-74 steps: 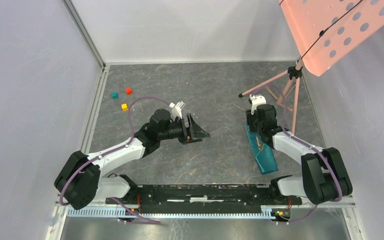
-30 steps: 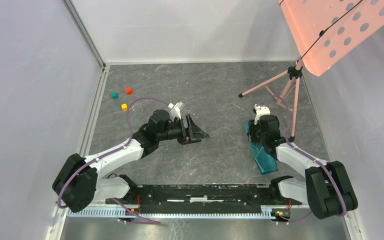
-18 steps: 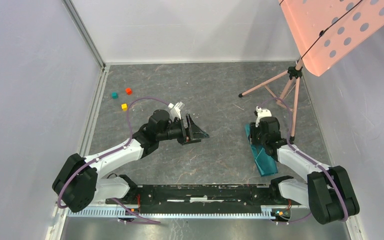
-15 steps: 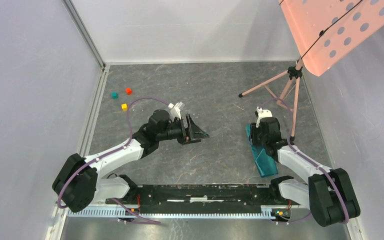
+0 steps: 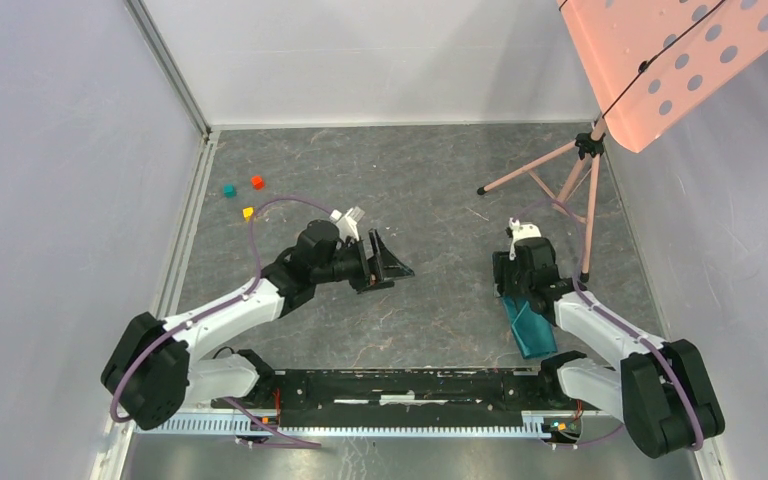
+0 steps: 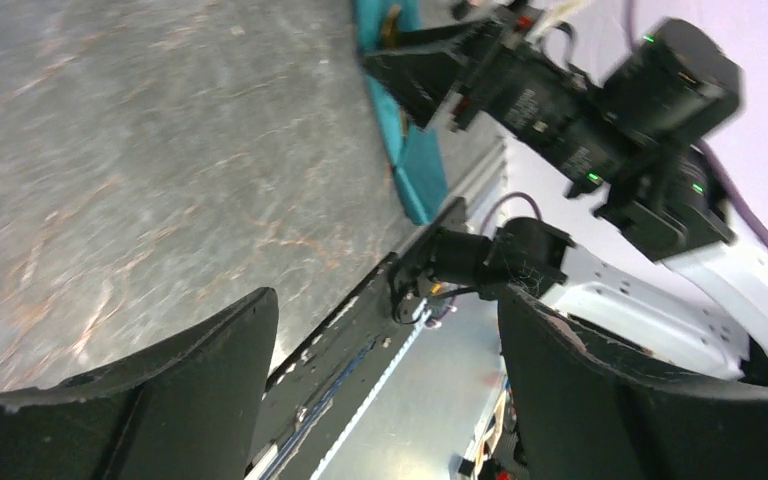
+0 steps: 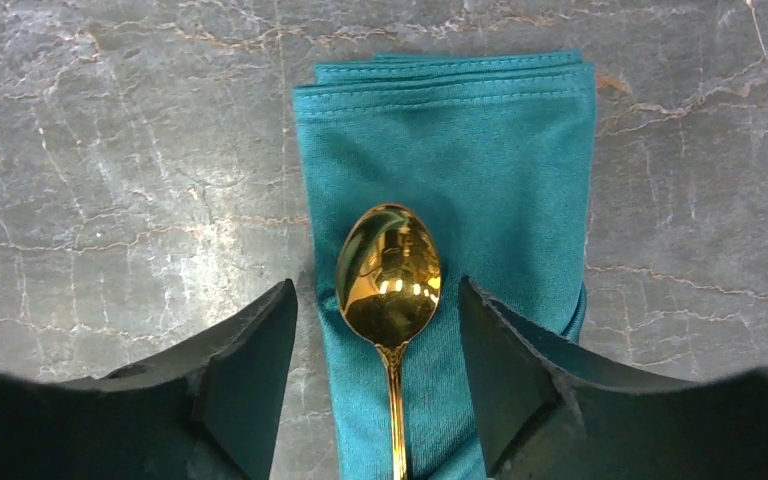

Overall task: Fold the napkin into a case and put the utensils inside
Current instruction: Insert the spoon into the folded napkin, then move the knife to the corner of the board.

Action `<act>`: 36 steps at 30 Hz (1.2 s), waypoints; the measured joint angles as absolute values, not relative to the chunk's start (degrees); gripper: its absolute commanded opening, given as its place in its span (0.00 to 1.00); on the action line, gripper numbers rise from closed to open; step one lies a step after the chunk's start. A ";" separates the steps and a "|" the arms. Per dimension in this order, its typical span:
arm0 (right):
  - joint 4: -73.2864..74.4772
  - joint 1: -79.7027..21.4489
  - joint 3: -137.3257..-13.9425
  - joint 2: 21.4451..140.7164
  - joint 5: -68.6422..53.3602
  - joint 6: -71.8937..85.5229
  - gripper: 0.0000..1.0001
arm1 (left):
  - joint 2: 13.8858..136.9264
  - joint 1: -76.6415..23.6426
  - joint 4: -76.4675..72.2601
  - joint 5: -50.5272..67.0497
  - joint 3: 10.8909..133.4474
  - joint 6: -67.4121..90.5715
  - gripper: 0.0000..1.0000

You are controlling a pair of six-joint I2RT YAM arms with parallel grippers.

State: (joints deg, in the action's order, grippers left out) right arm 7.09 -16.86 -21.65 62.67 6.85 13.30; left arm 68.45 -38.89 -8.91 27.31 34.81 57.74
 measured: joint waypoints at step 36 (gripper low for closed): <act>16.88 -38.65 -35.75 57.89 7.55 7.20 0.83 | 76.05 42.00 48.14 -12.01 40.53 53.36 0.72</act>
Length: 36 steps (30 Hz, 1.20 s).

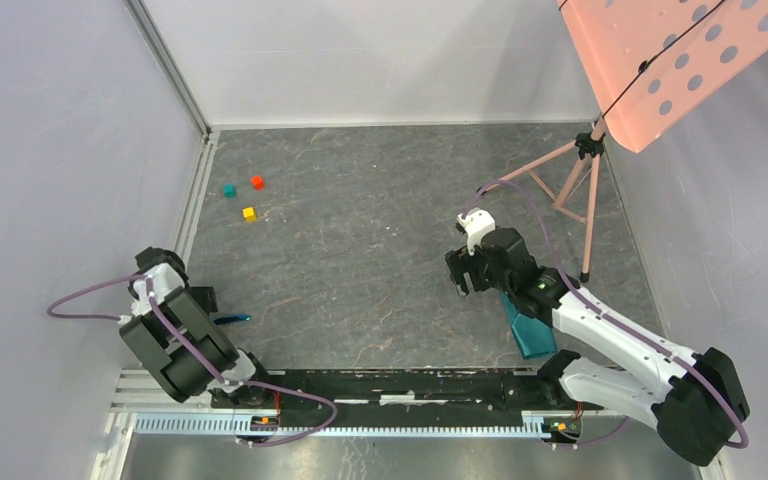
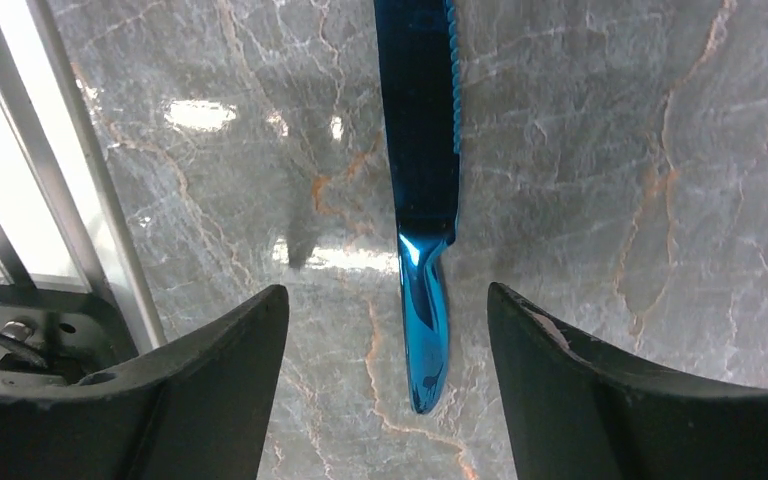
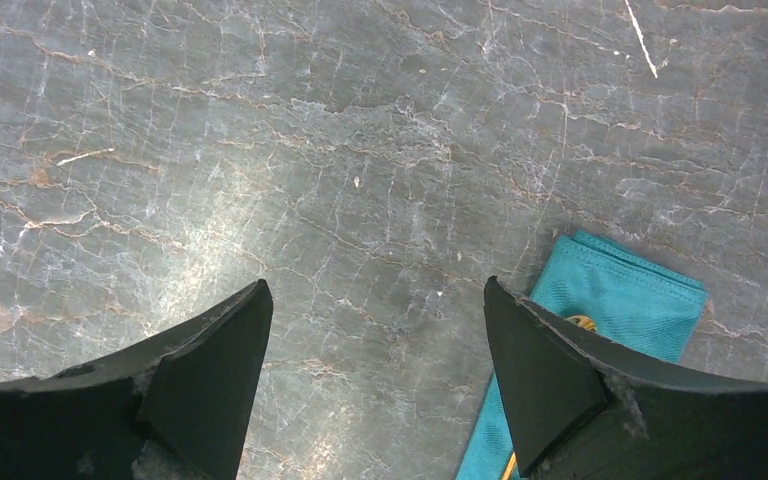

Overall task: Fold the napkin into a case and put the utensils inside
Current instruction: Move the knife to the corner of the board.

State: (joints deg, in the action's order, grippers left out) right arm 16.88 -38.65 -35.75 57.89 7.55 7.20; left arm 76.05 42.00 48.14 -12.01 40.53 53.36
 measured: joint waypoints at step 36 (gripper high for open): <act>16.75 -38.63 -35.75 58.50 7.25 10.09 0.87 | 88.92 -31.18 36.05 -14.66 48.12 83.13 0.18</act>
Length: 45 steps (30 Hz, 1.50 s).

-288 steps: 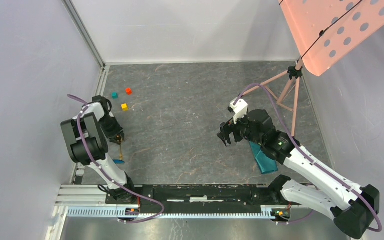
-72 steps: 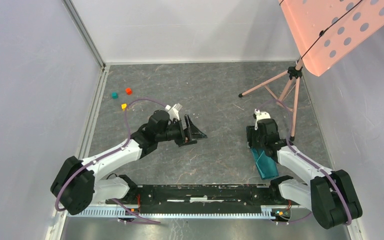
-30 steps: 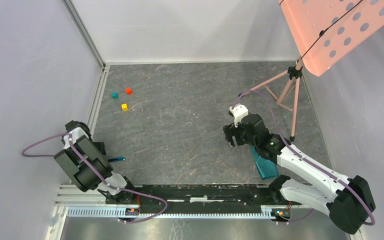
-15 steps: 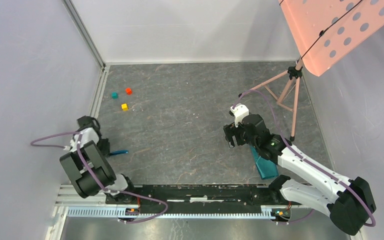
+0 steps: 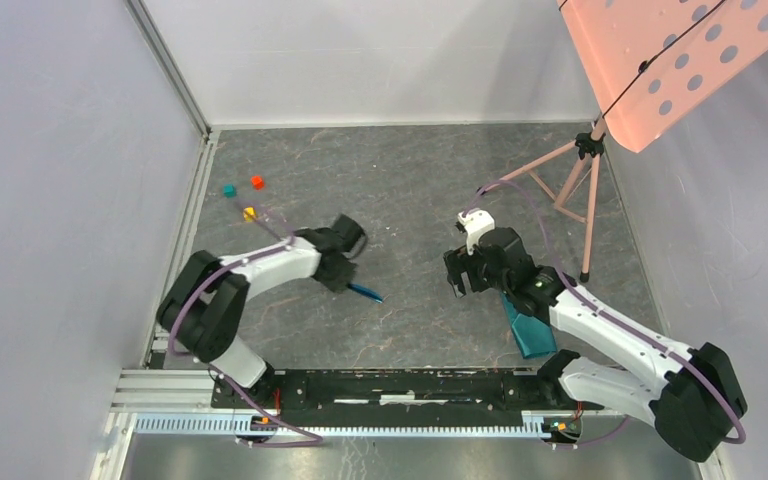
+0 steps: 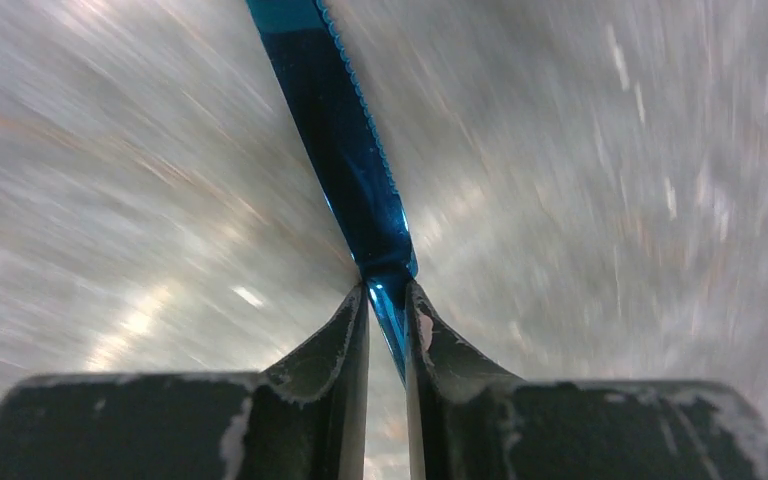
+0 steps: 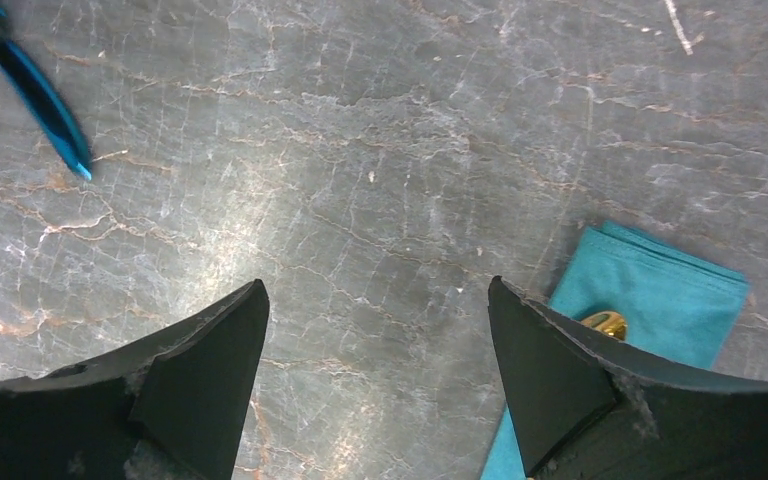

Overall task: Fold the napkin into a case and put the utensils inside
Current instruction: Move the knife to the corner of the board, then pick up the knife from the center of the board.

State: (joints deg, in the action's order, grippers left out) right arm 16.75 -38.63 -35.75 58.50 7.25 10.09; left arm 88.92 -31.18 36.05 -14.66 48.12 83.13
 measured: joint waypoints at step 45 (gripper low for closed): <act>54.13 -58.28 -94.52 122.78 -2.63 2.50 0.59 | 11.16 -44.36 35.46 -23.49 41.30 44.10 0.99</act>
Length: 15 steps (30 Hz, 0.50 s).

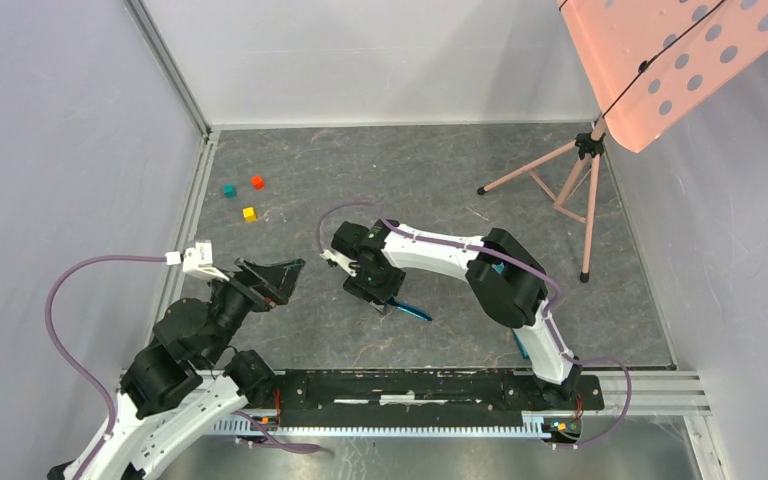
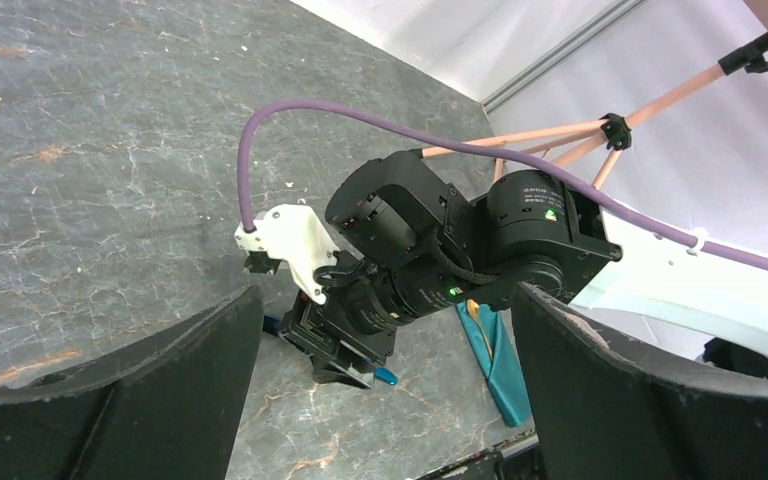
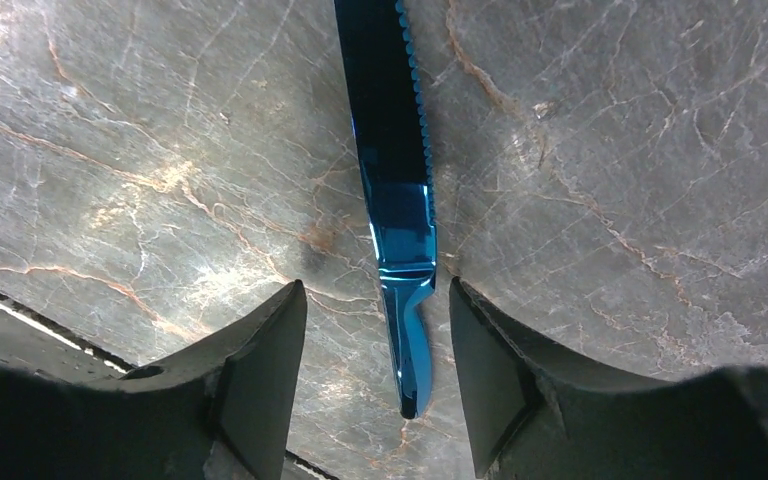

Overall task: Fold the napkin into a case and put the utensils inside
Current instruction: Pick up the knife from the center of the board.

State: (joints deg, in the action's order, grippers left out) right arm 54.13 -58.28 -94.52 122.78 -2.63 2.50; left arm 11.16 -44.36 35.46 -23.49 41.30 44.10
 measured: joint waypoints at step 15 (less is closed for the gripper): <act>53.76 -58.00 -94.63 123.92 0.10 1.02 0.16 | 11.25 -44.36 35.48 -23.42 41.47 42.46 0.99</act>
State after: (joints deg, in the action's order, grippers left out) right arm 53.76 -58.00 -94.63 123.92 0.10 1.02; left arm 11.25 -44.36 35.48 -23.42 41.47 42.46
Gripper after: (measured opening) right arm 0.260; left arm 0.990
